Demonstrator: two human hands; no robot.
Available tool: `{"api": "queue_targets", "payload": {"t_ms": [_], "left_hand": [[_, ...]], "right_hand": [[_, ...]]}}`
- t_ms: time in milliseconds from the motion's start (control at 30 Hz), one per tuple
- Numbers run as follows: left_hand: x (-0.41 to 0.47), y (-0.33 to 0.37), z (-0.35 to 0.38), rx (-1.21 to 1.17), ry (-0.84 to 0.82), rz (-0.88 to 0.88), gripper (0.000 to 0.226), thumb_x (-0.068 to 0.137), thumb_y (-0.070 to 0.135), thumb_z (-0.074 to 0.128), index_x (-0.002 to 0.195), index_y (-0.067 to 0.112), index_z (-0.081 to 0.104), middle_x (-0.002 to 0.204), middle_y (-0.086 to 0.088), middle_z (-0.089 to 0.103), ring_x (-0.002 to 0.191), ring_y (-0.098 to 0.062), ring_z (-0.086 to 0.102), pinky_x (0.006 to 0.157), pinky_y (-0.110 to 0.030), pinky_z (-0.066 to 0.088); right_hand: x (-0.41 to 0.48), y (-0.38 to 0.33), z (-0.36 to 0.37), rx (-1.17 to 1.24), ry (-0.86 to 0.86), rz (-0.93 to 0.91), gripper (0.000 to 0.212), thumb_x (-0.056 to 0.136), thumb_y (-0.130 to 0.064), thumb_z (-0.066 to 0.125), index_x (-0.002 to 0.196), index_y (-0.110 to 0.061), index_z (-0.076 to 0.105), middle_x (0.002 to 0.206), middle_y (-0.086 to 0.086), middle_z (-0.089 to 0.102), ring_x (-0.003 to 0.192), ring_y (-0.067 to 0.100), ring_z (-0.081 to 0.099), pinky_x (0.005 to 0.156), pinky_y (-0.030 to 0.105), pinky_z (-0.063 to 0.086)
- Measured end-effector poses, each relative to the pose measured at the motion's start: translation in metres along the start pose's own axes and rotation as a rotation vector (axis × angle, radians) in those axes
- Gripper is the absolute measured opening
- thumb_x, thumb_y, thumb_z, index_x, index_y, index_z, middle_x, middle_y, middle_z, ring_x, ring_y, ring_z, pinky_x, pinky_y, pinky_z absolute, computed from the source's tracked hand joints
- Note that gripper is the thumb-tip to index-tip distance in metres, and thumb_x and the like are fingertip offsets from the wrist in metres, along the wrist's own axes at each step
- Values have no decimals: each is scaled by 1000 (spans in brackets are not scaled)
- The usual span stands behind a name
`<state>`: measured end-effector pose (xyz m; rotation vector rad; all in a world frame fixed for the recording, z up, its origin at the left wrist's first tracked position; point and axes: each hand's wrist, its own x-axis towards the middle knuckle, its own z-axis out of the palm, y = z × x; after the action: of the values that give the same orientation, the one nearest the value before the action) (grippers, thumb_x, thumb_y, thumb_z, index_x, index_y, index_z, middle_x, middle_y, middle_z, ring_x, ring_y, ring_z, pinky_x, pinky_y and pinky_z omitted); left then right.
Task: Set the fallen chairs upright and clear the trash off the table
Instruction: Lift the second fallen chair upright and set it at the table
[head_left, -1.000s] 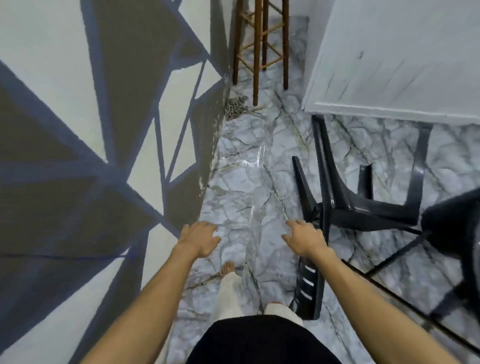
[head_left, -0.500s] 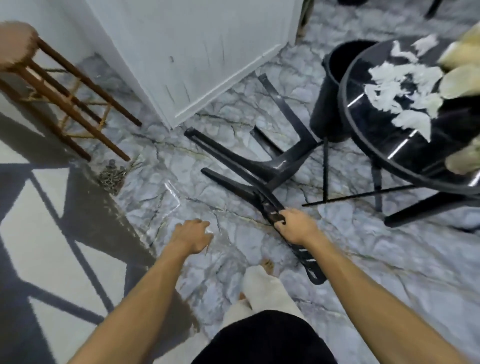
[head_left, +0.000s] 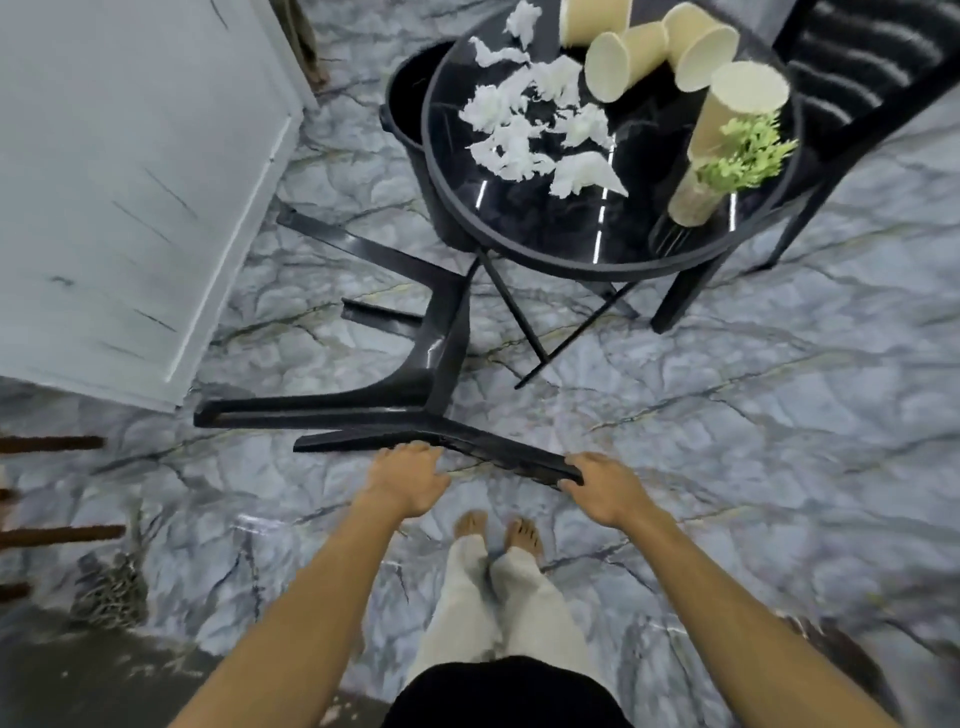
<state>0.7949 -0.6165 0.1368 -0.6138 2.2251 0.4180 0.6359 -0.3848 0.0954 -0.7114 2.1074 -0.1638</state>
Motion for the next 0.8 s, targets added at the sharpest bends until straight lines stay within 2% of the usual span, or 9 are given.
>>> {"api": "queue_targets", "payload": {"t_ms": [167, 300, 400, 500, 667, 800], "left_hand": [[63, 11, -4, 62, -20, 120, 59, 100, 48, 37, 153, 24, 28, 160, -3, 30, 144, -27, 31, 117, -45, 21], [109, 24, 7, 22, -37, 193, 58, 99, 50, 41, 150, 24, 34, 155, -3, 37, 140, -28, 37, 115, -43, 24], [148, 33, 27, 33, -54, 227, 58, 98, 54, 42, 148, 25, 37, 152, -2, 41, 138, -27, 40, 114, -42, 24], [189, 41, 56, 48, -56, 225, 64, 96, 59, 40, 150, 26, 33, 156, -1, 37, 142, -25, 35, 116, -44, 18], [241, 50, 106, 6, -67, 254, 64, 95, 61, 42, 149, 29, 35, 156, 1, 37, 144, -22, 32, 119, -46, 15], [262, 54, 137, -18, -82, 265, 63, 95, 60, 43, 150, 31, 34, 156, 4, 36, 145, -18, 29, 121, -44, 10]], "right_hand": [[11, 30, 11, 136, 59, 118, 44, 93, -46, 50, 130, -23, 57, 127, 7, 59, 119, 31, 54, 98, 45, 46], [34, 52, 24, 213, 92, 163, 43, 94, -45, 54, 130, -23, 57, 126, 5, 59, 116, 29, 55, 94, 45, 48], [63, 76, 41, 231, 125, 184, 50, 93, -45, 56, 135, -19, 53, 134, 6, 57, 120, 29, 54, 96, 44, 47], [95, 100, 64, 239, 142, 193, 56, 93, -45, 59, 140, -18, 49, 142, 6, 52, 128, 29, 48, 102, 44, 44], [134, 137, 106, 298, 133, 179, 61, 87, -50, 64, 139, -19, 51, 138, 5, 56, 126, 29, 51, 101, 45, 46], [149, 162, 133, 399, 164, 185, 54, 86, -46, 67, 130, -17, 59, 125, 8, 62, 113, 29, 58, 94, 45, 50]]}}
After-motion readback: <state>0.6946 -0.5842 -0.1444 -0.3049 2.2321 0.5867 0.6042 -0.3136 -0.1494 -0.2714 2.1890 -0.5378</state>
